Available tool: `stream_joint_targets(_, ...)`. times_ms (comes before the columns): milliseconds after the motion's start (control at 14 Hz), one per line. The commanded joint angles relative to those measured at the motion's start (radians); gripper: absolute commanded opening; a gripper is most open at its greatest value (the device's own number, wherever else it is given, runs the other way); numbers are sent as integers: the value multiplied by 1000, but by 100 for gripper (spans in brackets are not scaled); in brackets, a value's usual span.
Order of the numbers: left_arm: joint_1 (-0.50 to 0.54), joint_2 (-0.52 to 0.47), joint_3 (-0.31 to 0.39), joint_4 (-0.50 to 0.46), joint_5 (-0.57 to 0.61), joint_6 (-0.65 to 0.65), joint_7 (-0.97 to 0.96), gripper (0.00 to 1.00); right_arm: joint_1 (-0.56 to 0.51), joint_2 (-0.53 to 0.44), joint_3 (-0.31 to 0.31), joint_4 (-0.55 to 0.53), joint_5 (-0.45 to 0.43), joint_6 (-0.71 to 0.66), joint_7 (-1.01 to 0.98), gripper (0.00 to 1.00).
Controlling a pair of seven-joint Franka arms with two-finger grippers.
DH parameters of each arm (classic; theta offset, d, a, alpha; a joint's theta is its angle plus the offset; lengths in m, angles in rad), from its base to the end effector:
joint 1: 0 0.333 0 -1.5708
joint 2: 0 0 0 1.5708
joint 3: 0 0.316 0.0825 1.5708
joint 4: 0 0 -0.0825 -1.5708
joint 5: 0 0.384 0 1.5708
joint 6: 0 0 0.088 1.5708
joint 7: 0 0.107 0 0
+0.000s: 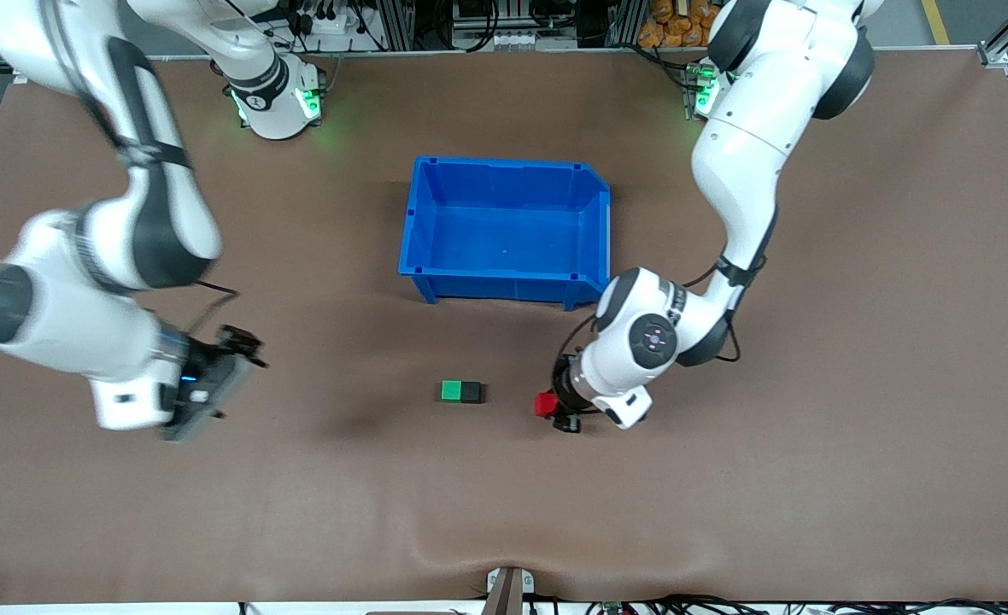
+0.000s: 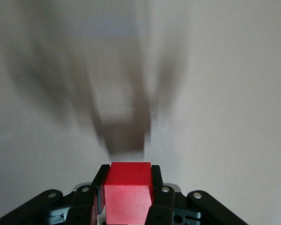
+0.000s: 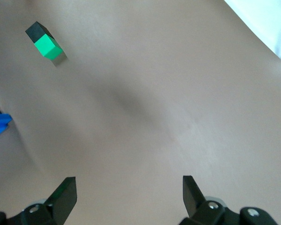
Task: Attach green and red cubes to black cube
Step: 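Withdraw the right gripper while the left gripper carries the red cube toward the black cube, then lower the red cube against the black cube and open the left gripper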
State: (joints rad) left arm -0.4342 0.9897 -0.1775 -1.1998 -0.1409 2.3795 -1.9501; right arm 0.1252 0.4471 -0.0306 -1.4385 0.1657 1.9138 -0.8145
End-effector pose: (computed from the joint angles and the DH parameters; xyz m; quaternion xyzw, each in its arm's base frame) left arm 0.6594 -0.4130 0.2010 0.7139 0.6821 -0.0893 0.1305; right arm 0.6884 0.0806 0.4382 -0.9068 -0.4152 -0.0386 0.0622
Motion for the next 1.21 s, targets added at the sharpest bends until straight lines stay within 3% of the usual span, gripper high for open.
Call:
stream_joint_targets(0, -52, 64, 13, 84, -17, -16, -24, 0, -77, -96, 20, -53, 20, -51, 32, 100)
stream_joint_targets(214, -130, 99, 61, 129, -17, -16, -65, 0, -128, -131, 18, -52, 18, -117, 119, 100)
stream_joint_targets(498, -147, 113, 62, 131, -17, -8, -70, 0, -127, -180, 17, -63, -9, -186, 288, 100)
stream_joint_targets(854, -173, 147, 64, 140, -17, 38, -98, 0, -122, -246, 20, -63, -113, -271, 688, 100)
stream_joint_targets(1139, -211, 165, 104, 140, -16, 102, -99, 0, -160, -313, 18, -111, -117, -274, 738, 100)
